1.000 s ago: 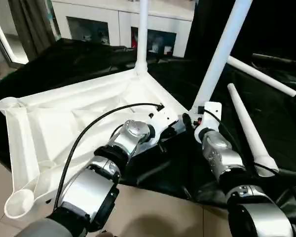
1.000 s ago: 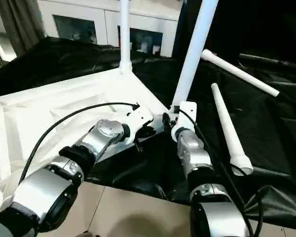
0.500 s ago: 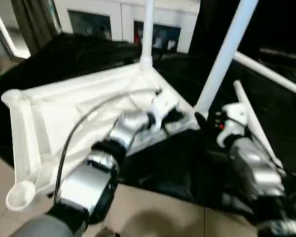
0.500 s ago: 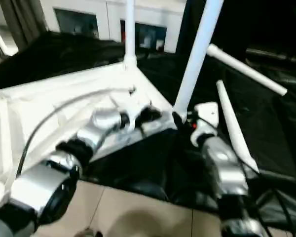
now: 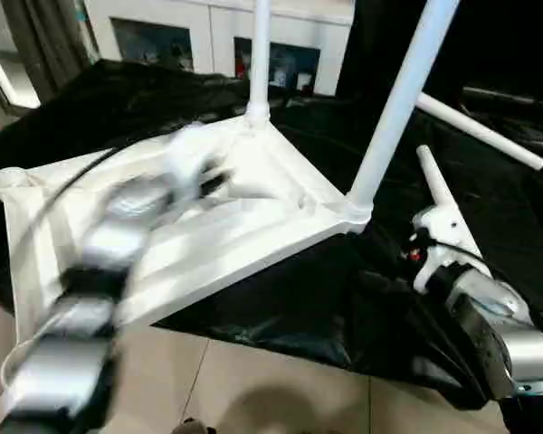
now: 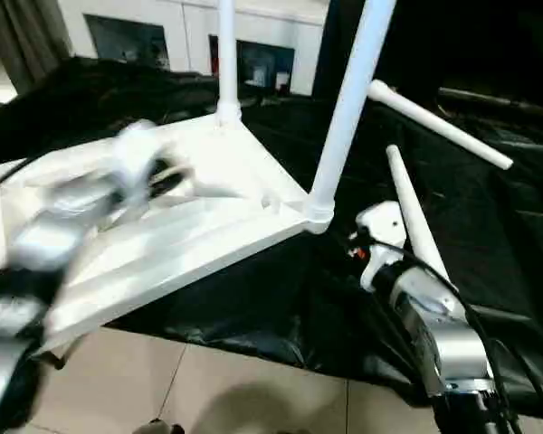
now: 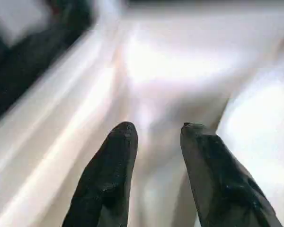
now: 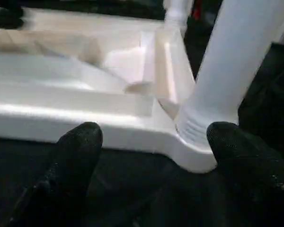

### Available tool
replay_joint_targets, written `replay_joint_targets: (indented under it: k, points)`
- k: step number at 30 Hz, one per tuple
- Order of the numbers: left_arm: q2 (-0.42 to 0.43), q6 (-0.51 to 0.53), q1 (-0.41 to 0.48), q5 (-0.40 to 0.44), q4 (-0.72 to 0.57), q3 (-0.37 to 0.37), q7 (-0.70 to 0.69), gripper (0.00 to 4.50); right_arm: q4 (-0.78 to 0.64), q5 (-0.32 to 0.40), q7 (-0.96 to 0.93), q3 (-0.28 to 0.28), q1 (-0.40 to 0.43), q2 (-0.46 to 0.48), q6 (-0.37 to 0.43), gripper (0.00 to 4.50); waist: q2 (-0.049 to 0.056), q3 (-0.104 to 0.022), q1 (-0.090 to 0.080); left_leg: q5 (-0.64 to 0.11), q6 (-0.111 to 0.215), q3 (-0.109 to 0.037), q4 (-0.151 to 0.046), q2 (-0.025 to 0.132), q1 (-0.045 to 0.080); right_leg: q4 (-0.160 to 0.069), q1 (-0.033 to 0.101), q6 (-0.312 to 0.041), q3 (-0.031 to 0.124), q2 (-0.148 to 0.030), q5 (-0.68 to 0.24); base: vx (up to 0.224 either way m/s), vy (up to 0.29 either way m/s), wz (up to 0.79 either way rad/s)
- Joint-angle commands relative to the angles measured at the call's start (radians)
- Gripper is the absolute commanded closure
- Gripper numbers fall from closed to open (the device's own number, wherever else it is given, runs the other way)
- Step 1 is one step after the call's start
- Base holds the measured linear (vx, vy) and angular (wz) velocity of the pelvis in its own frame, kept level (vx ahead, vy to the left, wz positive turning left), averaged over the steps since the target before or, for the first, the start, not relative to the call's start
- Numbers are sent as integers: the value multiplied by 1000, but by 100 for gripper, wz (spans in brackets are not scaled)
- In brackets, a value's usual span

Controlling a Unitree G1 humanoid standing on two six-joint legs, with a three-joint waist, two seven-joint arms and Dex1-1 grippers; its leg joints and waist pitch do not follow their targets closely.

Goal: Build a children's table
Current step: Rotate table base

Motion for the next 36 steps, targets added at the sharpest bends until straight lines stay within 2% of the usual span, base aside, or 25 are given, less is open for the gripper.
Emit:
replay_joint_targets:
  k: [1, 2, 3, 4, 5, 6, 7, 8, 10, 12, 15, 17, 22, 24, 29, 30, 31, 33, 34, 36]
  points:
    - [43, 115, 40, 40, -147, 8, -43, 270, 32, -50, -42, 19, -17, 0, 21, 54, 14, -63, -2, -195, 22, -8, -69, 33, 37, -66, 37, -231, 42, -42, -120, 0, 0, 0]
    - [70, 157, 63, 58, -180, 12, -44, 270, 50, -66, -62, 28, -27, 6, 29, 54, 7, -59, -2, -209, 6, -10, -74, 35, 34, -64, 38, -228, 42, -44, -142, 0, 0, 0]
    - [87, 185, 74, 56, -201, 7, -37, 270, 54, -71, -69, 31, -31, 8, 37, 54, 9, -57, -5, -218, 2, -11, -78, 32, 29, -67, 40, -218, 42, -43, -166, 0, 0, 0]
    - [121, 220, 92, 72, -223, -1, -30, 270, 67, -81, -84, 38, -41, 15, 50, 54, 9, -56, -3, -251, -11, -10, -77, 30, 36, -72, 33, -204, 43, -41, -205, 0, 0, 0]
    - [163, 258, 112, 92, -242, -8, -13, 270, 84, -92, -99, 48, -56, 26, 64, 54, 3, -56, -4, -259, -15, -10, -78, 30, 37, -73, 33, -198, 43, -42, -217, 0, 0, 0]
    - [163, 258, 112, 92, -242, -8, -13, 270, 84, -92, -99, 48, -56, 26, 64, 54, 5, -56, -6, -262, -18, -12, -79, 29, 34, -70, 33, -193, 43, -41, -226, 0, 0, 0]
    - [187, 285, 125, 98, -237, -3, 12, 270, 109, -101, -121, 57, -79, 44, 83, 54, 6, -57, -6, -261, -26, -15, -80, 26, 30, -73, 36, -167, 43, -42, -245, 0, 0, 0]
    - [192, 302, 134, 104, -250, -5, 11, 270, 114, -103, -125, 59, -85, 49, 86, 54, 6, -57, -7, -263, -28, -14, -80, 25, 33, -74, 31, -166, 44, -41, -243, 0, 0, 0]
    - [206, 348, 165, 127, -287, -11, 5, 270, 130, -110, -136, 68, -104, 64, 92, 54, 7, -59, -8, -238, -31, -16, -80, 26, 29, -69, 35, -171, 44, -41, -201, 0, 0, 0]
    - [206, 353, 171, 137, -282, -15, 1, 270, 147, -115, -140, 73, -119, 75, 95, 54, 7, -61, -6, -226, -30, -14, -77, 25, 31, -67, 33, -174, 44, -40, -180, 0, 0, 0]
    - [195, 351, 174, 121, -264, -31, 3, 270, 177, -129, -155, 80, -139, 91, 93, 54, 5, -64, -3, -185, -25, -13, -74, 21, 28, -58, 37, -189, 43, -38, -112, 0, 0, 0]
    - [178, 324, 166, 99, -204, -75, 6, 270, 234, -154, -181, 92, -168, 116, 86, 54, 3, -66, -4, -178, -26, -12, -73, 17, 27, -57, 37, -192, 43, -36, -102, 0, 0, 0]
    - [143, 281, 135, 103, -117, -103, 6, 270, 335, -173, -217, 107, -216, 161, 75, 54, 1, -71, -6, -153, -22, -11, -69, 16, 28, -52, 42, -200, 43, -37, -58, 0, 0, 0]
    - [138, 277, 128, 103, -103, -107, 5, 270, 356, -179, -224, 112, -226, 170, 71, 54, -3, -70, -6, -153, -23, -11, -68, 16, 28, -51, 43, -206, 43, -39, -59, 0, 0, 0]
    - [128, 245, 95, 93, -27, -153, -25, 270, 510, -196, -254, 123, -315, 248, 26, 54, 1, -70, -5, -171, -30, -11, -70, 19, 30, -53, 39, -206, 44, -43, -89, 0, 0, 0]
    - [123, 241, 91, 83, -23, -158, -38, 270, 541, -201, -256, 124, -336, 261, 8, 54, -5, -69, -6, -186, -37, -13, -71, 19, 29, -53, 40, -205, 43, -44, -117, 0, 0, 0]
    - [111, 239, 88, 61, -29, -158, -61, 270, 574, -203, -257, 125, -360, 271, -8, 54, -7, -68, -8, -202, -43, -13, -72, 20, 30, -56, 40, -199, 43, -44, -140, 0, 0, 0]
    - [105, 238, 86, 50, -34, -156, -71, 270, 586, -202, -257, 125, -369, 275, -12, 54, -4, -67, -6, -211, -49, -12, -73, 21, 32, -58, 37, -196, 44, -46, -151, 0, 0, 0]
    - [91, 260, 88, 22, -68, -162, -114, 270, 608, -203, -257, 125, -387, 284, -21, 54, -7, -68, -5, -211, -48, -12, -73, 22, 33, -58, 37, -195, 44, -46, -148, 0, 0, 0]
    - [76, 296, 97, -16, -122, -181, -182, 270, 632, -206, -250, 127, -408, 297, -36, 54, -5, -70, -4, -191, -50, -12, -72, 23, 32, -51, 39, -203, 44, -46, -118, 0, 0, 0]
